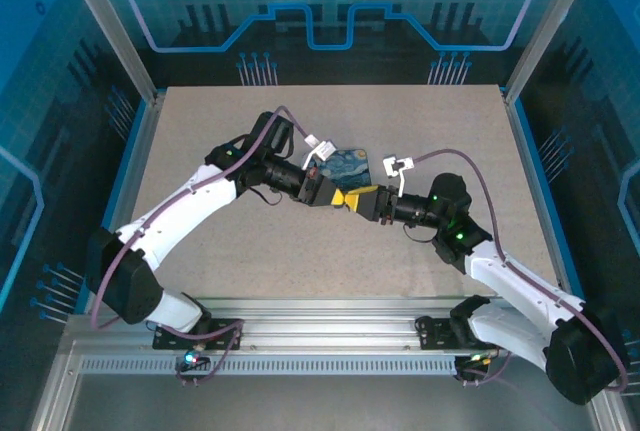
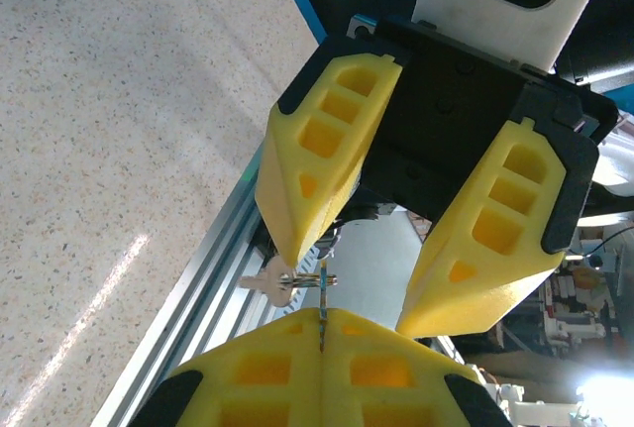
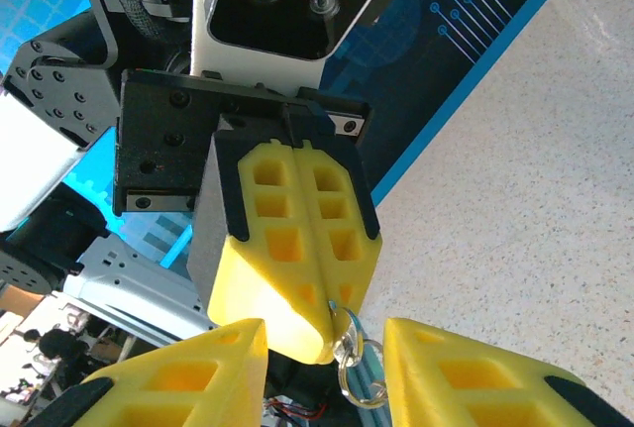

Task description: Unlock a padlock with a key

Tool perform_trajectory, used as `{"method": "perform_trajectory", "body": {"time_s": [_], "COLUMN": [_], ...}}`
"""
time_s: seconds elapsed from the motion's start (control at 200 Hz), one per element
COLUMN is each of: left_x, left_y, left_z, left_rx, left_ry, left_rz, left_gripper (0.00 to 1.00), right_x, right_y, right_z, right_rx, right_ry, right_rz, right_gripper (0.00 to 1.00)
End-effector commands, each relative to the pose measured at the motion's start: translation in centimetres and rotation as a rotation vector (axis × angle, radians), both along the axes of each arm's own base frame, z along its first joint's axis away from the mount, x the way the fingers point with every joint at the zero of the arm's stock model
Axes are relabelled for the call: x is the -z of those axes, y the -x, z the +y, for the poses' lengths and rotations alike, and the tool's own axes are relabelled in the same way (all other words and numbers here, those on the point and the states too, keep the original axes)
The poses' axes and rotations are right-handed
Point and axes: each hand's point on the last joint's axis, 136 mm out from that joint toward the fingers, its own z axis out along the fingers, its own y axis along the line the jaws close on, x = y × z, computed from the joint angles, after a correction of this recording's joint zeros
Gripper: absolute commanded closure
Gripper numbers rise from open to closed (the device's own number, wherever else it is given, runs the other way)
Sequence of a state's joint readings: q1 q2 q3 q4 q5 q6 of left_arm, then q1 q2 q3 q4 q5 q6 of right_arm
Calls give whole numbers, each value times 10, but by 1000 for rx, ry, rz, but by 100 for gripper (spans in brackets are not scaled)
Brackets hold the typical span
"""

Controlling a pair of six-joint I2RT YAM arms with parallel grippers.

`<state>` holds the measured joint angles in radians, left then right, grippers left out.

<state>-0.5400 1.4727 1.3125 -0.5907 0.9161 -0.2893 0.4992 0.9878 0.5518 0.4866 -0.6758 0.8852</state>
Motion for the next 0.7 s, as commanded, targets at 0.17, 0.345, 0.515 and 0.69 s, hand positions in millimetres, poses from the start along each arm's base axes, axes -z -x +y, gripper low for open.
{"method": "perform_trajectory", "body": {"time_s": [0.17, 0.345, 0.515, 0.69], "left_x": [-17, -18, -17, -19], "left_y": [14, 16, 16, 17], "left_z": [0, 0, 0, 1], "left_rx": [40, 42, 45, 41], "left_ry": [68, 73, 77, 80], "left_rz": [-18, -22, -24, -36], "left_gripper": [100, 100, 100, 96], "right_x": [-22, -25, -26, -23], "right_y": [5, 8, 11, 11], "right_z": [6, 8, 8, 5], "right_rx": [-40, -56, -63, -46], "right_ry": [-23, -23, -21, 0], "right_rz": [-81, -91, -107, -113], "right_gripper": [65, 78, 93, 100]}}
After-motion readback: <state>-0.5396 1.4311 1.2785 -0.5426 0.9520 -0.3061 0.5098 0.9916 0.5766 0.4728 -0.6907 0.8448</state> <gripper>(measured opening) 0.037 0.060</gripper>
